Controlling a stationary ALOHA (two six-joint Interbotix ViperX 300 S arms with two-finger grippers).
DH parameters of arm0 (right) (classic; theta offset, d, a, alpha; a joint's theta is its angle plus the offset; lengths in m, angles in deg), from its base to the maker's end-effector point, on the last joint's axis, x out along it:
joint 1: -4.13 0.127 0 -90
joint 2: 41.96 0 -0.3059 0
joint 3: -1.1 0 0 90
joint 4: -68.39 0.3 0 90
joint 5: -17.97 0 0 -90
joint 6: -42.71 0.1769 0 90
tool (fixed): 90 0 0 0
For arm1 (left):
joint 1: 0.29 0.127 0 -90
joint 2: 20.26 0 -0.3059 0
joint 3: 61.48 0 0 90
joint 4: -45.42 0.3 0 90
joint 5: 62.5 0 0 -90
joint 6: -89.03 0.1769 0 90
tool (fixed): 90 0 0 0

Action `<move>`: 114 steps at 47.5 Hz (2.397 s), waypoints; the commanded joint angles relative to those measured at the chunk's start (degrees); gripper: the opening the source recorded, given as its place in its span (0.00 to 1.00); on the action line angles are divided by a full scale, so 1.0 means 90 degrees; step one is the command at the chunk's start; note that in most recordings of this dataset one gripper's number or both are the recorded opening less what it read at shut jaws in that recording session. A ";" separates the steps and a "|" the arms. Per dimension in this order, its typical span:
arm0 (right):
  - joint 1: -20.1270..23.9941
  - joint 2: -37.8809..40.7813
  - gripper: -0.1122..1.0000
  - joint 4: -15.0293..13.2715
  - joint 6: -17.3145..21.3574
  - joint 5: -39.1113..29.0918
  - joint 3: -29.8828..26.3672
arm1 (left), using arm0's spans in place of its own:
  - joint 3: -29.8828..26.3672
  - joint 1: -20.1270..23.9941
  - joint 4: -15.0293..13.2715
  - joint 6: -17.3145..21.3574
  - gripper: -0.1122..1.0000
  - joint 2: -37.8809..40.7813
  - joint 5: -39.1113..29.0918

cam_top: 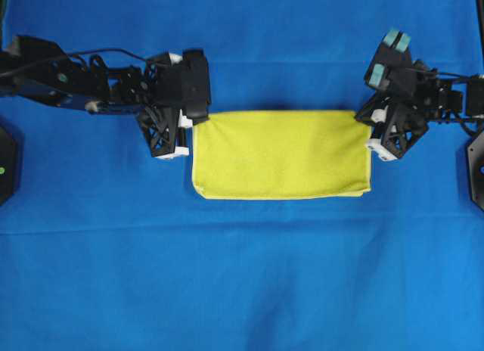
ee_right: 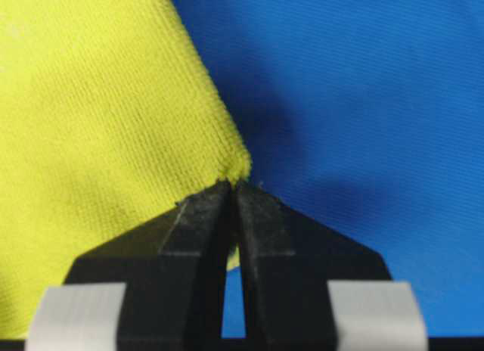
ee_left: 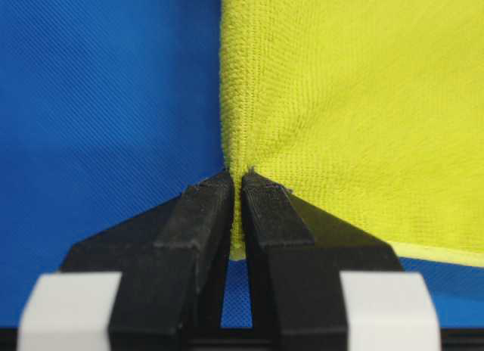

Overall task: Fold the yellow towel.
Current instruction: 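Regrasp the folded towel's left and right ends with both grippers, then swing the right gripper's end over toward the left gripper, folding lengthwise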

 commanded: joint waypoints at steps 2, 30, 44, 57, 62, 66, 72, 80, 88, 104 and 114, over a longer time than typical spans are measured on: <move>0.0049 -0.0557 0.12 0.0039 0.0000 -0.0488 -0.0215 | -0.0215 0.0000 0.0000 -0.0068 0.12 -0.0645 -0.0361; 0.0361 -0.2275 0.12 -0.0010 0.0107 -0.1484 -0.0371 | -0.0352 -0.0527 0.0000 -0.0518 0.12 -0.1631 -0.0820; -0.0625 -0.1904 0.12 -0.0332 0.0107 -0.1035 -0.0498 | -0.0420 -0.1309 0.0000 -0.0742 0.12 -0.1533 -0.0107; -0.1563 -0.1162 0.12 -0.0840 0.0088 -0.0186 -0.0908 | -0.0947 -0.2070 0.0010 -0.0615 0.12 -0.1035 0.0879; -0.1689 -0.0781 0.12 -0.1055 0.0049 0.0098 -0.1240 | -0.1318 -0.2119 0.0000 -0.0586 0.12 -0.0664 0.1016; -0.1719 -0.0498 0.12 -0.1240 0.0039 0.0215 -0.1553 | -0.1699 -0.2139 0.0000 -0.0410 0.12 -0.0273 0.1035; -0.1719 -0.0068 0.12 -0.1436 0.0039 0.0244 -0.2021 | -0.2158 -0.2207 0.0000 -0.0010 0.12 0.0215 0.1006; -0.1719 0.0273 0.12 -0.1504 0.0039 0.0293 -0.2354 | -0.2422 -0.2236 0.0000 0.0127 0.12 0.0479 0.1035; -0.1719 0.0264 0.12 -0.1504 0.0039 0.0352 -0.2354 | -0.2480 -0.2246 0.0000 0.0156 0.12 0.0547 0.1045; -0.1729 -0.0674 0.12 -0.1504 0.0039 0.0010 -0.1572 | -0.3281 -0.2256 0.0000 0.0195 0.12 0.1299 0.1416; -0.1719 -0.0937 0.12 -0.1504 0.0020 -0.0410 -0.1367 | -0.3984 -0.2256 0.0010 0.0205 0.12 0.1953 0.1367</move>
